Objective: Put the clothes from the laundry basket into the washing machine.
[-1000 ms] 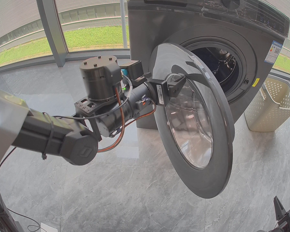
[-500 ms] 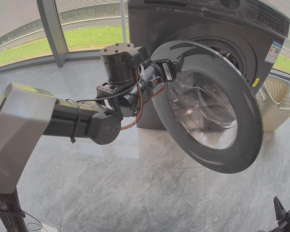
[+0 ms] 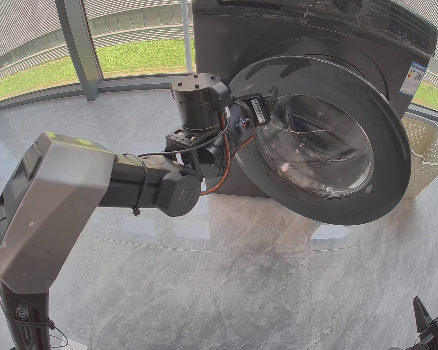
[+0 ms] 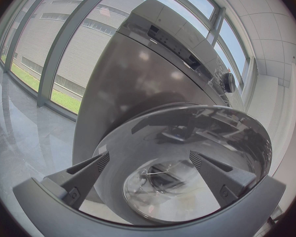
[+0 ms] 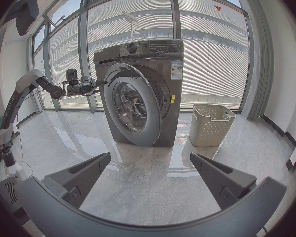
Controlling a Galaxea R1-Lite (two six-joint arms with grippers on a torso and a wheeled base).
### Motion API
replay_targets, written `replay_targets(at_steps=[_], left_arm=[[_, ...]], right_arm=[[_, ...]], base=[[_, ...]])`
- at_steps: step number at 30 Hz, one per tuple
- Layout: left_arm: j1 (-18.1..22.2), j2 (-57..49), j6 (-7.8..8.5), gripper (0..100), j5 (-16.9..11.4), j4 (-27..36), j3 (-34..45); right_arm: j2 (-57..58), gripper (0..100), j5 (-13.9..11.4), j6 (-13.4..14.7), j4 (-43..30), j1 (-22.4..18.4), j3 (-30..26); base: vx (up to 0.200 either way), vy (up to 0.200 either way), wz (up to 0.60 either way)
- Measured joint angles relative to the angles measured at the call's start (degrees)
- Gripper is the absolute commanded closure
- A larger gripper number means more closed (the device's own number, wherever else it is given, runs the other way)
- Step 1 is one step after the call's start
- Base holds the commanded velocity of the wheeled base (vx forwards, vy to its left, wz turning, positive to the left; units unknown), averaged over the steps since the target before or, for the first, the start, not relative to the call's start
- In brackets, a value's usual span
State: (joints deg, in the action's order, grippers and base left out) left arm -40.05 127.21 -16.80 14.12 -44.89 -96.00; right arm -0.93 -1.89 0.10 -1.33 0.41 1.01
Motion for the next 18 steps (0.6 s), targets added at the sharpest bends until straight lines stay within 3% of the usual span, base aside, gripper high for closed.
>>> replay_targets(at_steps=[9,18], left_arm=[[-0.69,-4.14,-0.28,0,-0.2,1.16,8.0],[-2.07,-18.44,1.43,0,-1.4,1.01,32.26]], right_arm=[[0.0,0,-0.02,0.04,0.0,0.0,0.0],[0.0,0,-0.02,0.01,0.0,0.0,0.0]], base=[[0.0,0.0,0.0],[0.0,0.0,0.0]])
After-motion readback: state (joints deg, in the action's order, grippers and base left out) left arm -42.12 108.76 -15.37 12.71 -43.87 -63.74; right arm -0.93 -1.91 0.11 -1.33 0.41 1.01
